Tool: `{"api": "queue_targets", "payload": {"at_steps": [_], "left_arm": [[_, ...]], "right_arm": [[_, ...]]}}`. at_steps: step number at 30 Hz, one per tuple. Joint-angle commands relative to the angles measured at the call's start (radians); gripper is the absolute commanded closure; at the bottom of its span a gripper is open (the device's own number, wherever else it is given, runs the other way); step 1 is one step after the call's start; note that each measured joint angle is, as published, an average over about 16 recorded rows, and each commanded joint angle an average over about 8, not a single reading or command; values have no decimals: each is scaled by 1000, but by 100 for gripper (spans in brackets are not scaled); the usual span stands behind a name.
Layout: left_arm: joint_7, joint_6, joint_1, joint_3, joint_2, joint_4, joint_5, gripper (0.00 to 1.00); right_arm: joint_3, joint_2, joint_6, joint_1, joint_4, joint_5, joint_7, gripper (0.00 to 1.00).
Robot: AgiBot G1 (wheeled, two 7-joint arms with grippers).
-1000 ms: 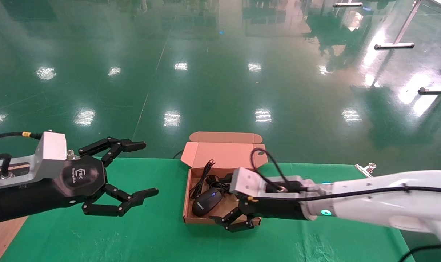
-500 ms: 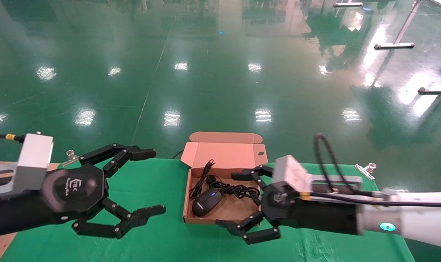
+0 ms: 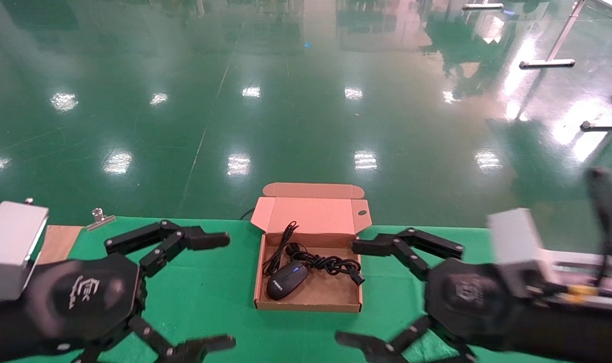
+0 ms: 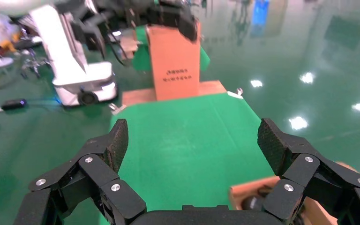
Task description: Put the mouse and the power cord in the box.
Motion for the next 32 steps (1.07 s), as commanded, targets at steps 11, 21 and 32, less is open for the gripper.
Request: {"api": "queue_targets", "payload": {"at_steps": [11, 21, 32], "left_arm": [[-84, 10, 48, -59, -17, -114, -6, 0], [-81, 9, 46, -56, -17, -105, -6, 0], [-79, 8, 44, -53, -16, -98, -6, 0]], "right_arm": [[126, 103, -107, -75, 94, 117, 50, 0], [116, 96, -99, -71, 87, 109, 47, 0], [108, 89, -92, -65, 81, 101, 45, 0]]}}
